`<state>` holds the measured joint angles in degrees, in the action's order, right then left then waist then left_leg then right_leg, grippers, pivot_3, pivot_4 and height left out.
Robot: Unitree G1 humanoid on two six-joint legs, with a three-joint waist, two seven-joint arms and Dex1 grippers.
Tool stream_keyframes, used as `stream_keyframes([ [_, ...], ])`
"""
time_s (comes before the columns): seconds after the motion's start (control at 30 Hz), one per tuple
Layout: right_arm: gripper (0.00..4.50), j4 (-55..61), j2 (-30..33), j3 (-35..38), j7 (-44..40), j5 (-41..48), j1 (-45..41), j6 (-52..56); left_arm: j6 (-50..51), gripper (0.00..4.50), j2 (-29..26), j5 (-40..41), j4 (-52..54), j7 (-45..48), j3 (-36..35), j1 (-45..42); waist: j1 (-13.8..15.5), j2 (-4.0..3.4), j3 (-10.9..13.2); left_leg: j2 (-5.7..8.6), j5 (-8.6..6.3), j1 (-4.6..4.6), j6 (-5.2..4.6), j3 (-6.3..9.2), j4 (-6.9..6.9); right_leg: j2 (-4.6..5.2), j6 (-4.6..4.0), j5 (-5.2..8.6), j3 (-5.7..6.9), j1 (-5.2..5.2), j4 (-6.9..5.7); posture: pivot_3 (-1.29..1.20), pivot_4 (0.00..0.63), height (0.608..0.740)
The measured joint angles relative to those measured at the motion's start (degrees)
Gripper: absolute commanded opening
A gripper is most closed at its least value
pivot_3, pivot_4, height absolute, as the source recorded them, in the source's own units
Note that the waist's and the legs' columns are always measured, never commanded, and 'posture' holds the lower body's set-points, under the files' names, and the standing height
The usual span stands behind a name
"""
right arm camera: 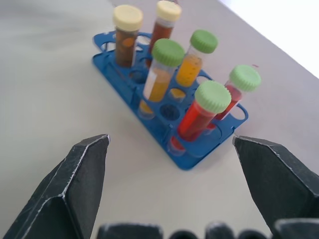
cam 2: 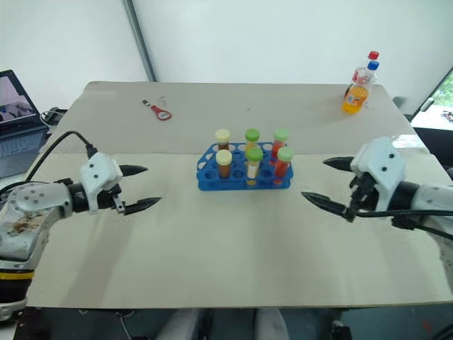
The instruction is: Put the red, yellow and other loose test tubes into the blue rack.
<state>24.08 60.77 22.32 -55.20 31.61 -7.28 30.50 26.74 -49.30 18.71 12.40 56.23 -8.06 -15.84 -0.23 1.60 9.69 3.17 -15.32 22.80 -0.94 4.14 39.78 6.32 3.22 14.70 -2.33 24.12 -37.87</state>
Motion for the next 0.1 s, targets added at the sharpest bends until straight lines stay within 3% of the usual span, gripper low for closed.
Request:
stream_keyframes([
  [0.1, 4.43, -1.92, 0.85, 0.50, -2.27, -0.27, 0.04, -0.65, 3.94, 4.43, -1.41, 2.09, 1.95, 0.10, -1.59, 0.93, -0.06, 0.00, 0.00, 0.00, 0.00, -0.01, 0.00, -0.01, 0.00, 0.00, 0.00, 0.00, -0.01, 0.00, -0.02, 0.00, 0.150, 0.740],
])
